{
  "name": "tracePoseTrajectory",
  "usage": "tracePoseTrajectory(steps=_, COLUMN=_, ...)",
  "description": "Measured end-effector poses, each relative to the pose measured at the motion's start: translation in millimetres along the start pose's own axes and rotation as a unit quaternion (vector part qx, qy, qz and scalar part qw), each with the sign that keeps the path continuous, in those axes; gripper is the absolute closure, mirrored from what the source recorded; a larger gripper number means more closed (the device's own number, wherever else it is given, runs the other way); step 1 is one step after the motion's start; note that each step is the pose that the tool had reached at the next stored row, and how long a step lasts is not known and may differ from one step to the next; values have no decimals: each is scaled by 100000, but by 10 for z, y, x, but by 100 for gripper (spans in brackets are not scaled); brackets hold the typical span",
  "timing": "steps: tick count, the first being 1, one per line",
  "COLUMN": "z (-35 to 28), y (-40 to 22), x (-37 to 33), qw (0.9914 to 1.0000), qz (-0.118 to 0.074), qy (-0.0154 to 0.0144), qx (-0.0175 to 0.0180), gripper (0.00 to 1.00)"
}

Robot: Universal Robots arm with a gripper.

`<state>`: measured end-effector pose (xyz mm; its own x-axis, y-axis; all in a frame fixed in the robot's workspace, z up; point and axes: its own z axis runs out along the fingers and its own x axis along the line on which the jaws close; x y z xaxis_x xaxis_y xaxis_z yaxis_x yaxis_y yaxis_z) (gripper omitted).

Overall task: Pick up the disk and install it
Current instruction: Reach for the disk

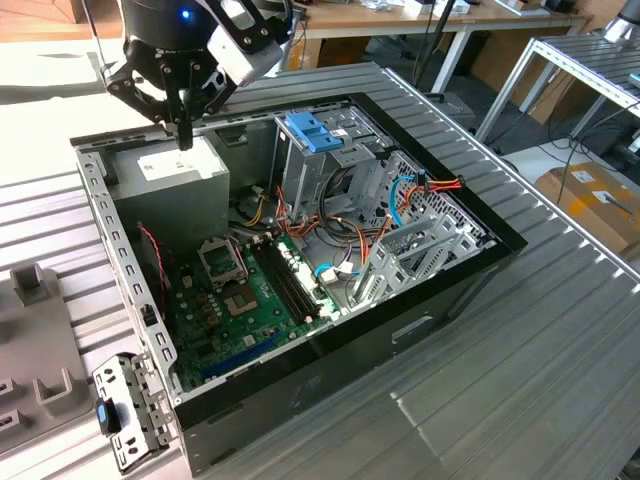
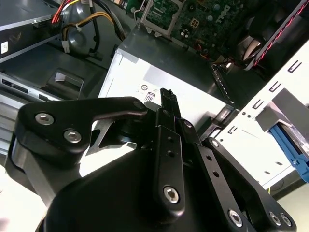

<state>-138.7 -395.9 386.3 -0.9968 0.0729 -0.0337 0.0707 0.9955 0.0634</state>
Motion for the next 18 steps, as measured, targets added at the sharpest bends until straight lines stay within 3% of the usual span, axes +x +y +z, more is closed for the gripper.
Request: tracePoseTrajectory(steps=18, z=-6, y=-10, x=140, qw=100000, qz=0, qy=1, qx=3, gripper=89)
